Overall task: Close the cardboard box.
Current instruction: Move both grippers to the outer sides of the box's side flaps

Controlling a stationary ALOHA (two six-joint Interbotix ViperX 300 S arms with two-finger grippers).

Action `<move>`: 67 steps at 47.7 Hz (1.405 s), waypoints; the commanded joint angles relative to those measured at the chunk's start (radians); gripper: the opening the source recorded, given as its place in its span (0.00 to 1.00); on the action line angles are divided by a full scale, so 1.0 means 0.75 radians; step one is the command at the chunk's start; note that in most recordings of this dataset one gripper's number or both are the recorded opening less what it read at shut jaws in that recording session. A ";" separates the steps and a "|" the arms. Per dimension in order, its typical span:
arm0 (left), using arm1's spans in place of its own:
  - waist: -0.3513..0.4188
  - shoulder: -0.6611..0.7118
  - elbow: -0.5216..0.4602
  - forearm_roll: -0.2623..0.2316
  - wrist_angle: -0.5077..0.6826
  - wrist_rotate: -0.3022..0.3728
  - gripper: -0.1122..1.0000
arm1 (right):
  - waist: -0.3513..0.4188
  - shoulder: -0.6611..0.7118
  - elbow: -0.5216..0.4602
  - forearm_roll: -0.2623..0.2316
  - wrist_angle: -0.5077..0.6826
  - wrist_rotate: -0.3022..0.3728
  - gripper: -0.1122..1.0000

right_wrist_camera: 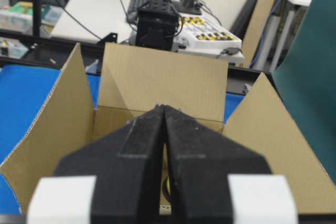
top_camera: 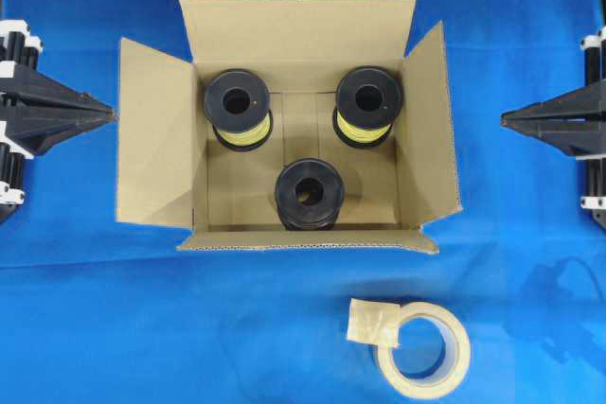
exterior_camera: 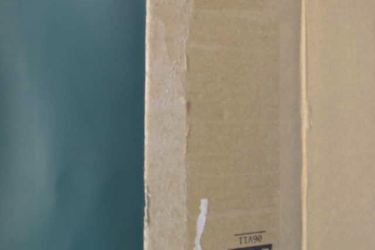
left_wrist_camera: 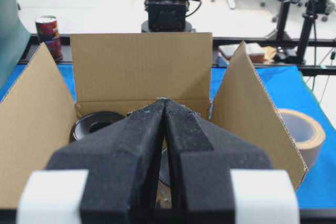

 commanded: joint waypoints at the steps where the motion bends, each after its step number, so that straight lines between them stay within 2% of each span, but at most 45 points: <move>1: 0.000 -0.012 -0.010 -0.031 0.025 0.018 0.10 | -0.002 0.002 -0.020 0.000 0.000 0.008 0.10; 10: 0.000 -0.057 -0.004 -0.035 0.078 0.025 0.10 | -0.012 -0.039 -0.029 0.002 0.094 0.008 0.10; 17: 0.000 -0.137 0.014 -0.035 0.207 0.029 0.10 | -0.025 -0.104 -0.029 0.022 0.229 0.010 0.10; 29: 0.000 -0.190 0.112 -0.039 0.317 0.025 0.10 | -0.031 -0.149 0.022 0.033 0.364 0.010 0.10; 41: 0.000 -0.160 0.202 -0.039 0.342 0.012 0.10 | -0.049 -0.072 0.098 0.080 0.333 0.010 0.10; 49: 0.000 -0.149 0.268 -0.047 0.331 0.002 0.10 | -0.049 0.033 0.141 0.086 0.282 0.010 0.10; 67: -0.002 0.002 0.358 -0.049 0.110 -0.053 0.10 | -0.051 0.276 0.202 0.127 0.051 0.012 0.10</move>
